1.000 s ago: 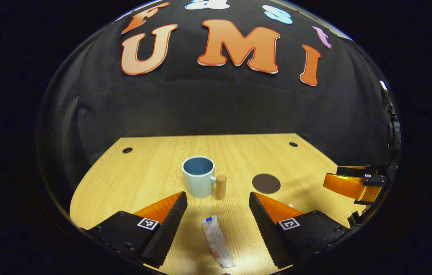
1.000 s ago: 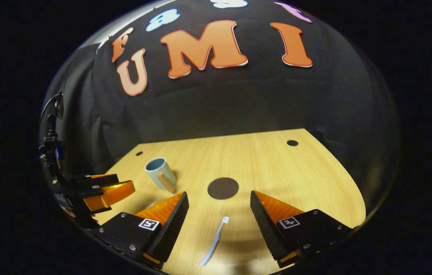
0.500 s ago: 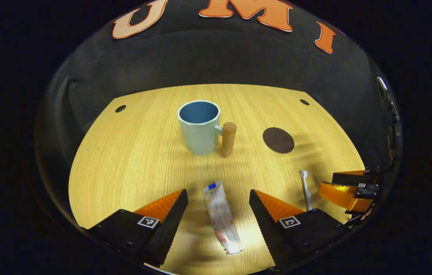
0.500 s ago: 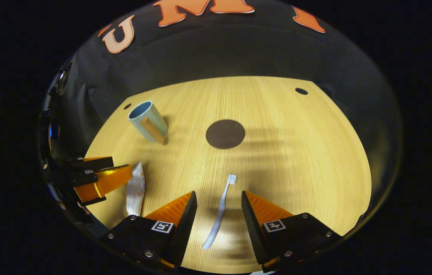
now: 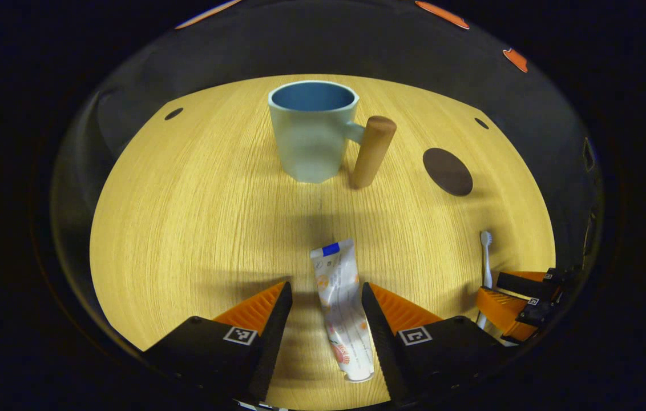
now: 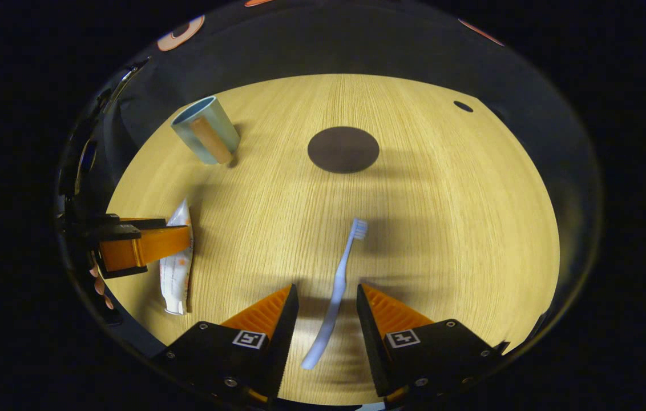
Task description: Put the toothbrush and toothpaste on the desktop into the cup, then pick up the cup and place it on the coaster on the desktop.
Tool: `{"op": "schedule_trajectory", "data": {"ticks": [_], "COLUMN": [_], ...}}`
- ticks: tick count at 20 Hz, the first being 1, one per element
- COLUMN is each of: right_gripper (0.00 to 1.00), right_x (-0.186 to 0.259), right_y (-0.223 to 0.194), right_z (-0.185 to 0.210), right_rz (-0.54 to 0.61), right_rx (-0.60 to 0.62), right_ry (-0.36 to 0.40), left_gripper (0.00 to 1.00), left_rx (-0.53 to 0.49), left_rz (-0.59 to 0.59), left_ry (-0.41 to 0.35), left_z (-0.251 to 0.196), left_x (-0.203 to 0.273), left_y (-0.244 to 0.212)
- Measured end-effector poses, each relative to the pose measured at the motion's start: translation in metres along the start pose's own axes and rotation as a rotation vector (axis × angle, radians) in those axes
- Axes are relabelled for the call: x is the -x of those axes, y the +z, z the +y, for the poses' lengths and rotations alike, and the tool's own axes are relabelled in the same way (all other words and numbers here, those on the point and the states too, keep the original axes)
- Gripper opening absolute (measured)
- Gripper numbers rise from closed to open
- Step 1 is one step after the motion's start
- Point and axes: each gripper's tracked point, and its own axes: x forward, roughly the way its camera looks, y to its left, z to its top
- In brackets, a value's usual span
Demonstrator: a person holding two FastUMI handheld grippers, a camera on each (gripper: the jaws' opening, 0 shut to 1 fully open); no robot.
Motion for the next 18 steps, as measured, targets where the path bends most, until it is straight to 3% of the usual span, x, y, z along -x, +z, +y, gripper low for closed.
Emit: {"op": "schedule_trajectory", "data": {"ticks": [2,4,5,7,8,9,10,11,15,18], "right_gripper": [0.52,0.40,0.26,0.10,0.08,0.06,0.05,0.04,0.04,0.04], "right_x": [-0.002,-0.004,-0.005,-0.003,-0.002,-0.003,-0.002,0.000,0.017,0.033], "right_y": [0.003,0.005,0.009,0.010,0.009,0.009,0.011,0.012,0.019,0.033], "right_z": [-0.004,-0.008,-0.009,-0.009,-0.011,-0.010,-0.009,-0.008,-0.011,-0.012], "right_rz": [-0.007,-0.010,-0.028,-0.039,-0.051,-0.056,-0.068,-0.079,-0.160,-0.229], "right_rx": [-0.007,-0.011,-0.023,-0.034,-0.038,-0.045,-0.057,-0.067,-0.071,-0.093], "right_ry": [-0.016,-0.027,-0.029,0.002,0.013,0.029,0.048,0.070,0.114,0.162], "left_gripper": [0.75,0.60,0.51,0.45,0.40,0.24,0.23,0.16,0.12,0.12], "left_rx": [-0.007,0.009,0.015,0.034,0.054,0.057,0.075,0.093,0.116,0.083], "left_rz": [0.009,0.020,0.021,0.013,0.012,0.003,0.001,-0.007,-0.058,-0.170], "left_ry": [0.008,0.020,0.024,0.024,0.026,0.009,-0.009,-0.038,-0.089,-0.088], "left_z": [-0.004,-0.010,-0.012,-0.015,-0.012,-0.013,-0.012,-0.014,-0.011,-0.012], "left_x": [-0.008,-0.012,-0.017,-0.016,-0.011,-0.010,-0.009,-0.008,-0.002,0.020], "left_y": [0.001,-0.003,-0.003,-0.003,-0.005,-0.004,-0.006,-0.006,-0.003,0.021]}}
